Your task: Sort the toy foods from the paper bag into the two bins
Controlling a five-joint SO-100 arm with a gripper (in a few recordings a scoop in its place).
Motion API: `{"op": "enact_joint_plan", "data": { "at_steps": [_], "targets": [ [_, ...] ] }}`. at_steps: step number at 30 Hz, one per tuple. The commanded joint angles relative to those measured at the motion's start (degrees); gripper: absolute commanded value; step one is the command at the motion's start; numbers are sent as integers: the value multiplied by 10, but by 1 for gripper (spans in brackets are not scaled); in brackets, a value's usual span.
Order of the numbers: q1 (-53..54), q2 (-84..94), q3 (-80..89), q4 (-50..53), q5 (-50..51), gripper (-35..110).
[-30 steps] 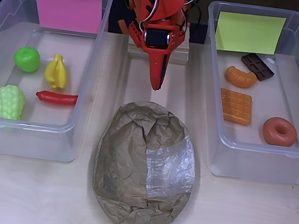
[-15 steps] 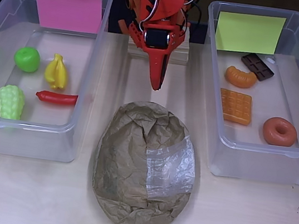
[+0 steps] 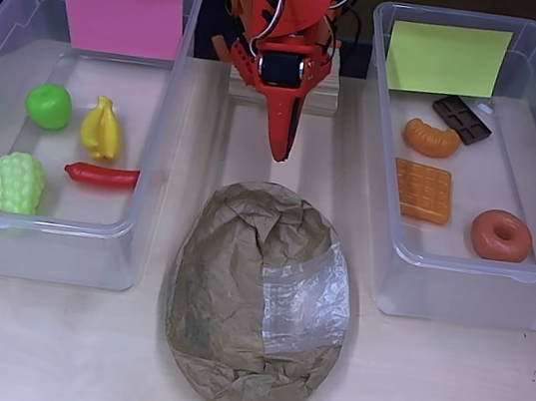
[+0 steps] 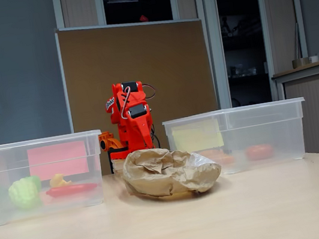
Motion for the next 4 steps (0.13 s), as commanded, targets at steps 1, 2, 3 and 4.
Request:
{"op": "enact_joint_plan", "data": {
  "at_steps": [1, 2, 3, 4],
  "targets": [
    [-4, 7, 4, 6, -4, 0],
    [-4, 7, 4, 6, -4, 0],
    [-4, 7, 4, 6, -4, 0],
    [-4, 7, 4, 6, -4, 0]
  ]
}}
